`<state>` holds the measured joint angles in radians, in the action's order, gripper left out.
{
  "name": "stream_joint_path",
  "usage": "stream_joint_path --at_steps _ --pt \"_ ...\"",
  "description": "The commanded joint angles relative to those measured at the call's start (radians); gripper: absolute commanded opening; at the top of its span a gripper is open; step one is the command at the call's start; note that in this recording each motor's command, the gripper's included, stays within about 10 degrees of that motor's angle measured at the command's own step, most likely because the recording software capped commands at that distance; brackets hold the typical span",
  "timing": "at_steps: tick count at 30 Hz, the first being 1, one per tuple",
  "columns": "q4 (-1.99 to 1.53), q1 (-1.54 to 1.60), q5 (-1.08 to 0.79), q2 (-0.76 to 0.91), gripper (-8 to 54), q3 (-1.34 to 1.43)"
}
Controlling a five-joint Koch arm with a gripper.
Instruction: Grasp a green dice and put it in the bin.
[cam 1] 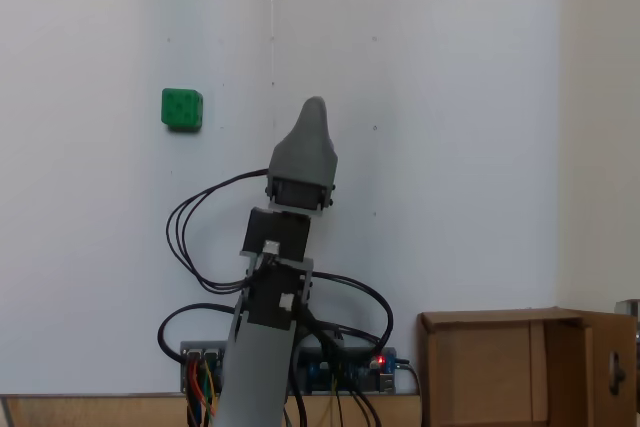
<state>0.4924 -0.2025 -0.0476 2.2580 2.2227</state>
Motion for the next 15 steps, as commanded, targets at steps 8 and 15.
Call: stream_joint_path --at_steps 8,15 --pt "-0.592 -0.002 0.005 0.018 44.9 -0.383" --pt "-1.023 -0.021 0.005 -0.087 43.9 -0.604"
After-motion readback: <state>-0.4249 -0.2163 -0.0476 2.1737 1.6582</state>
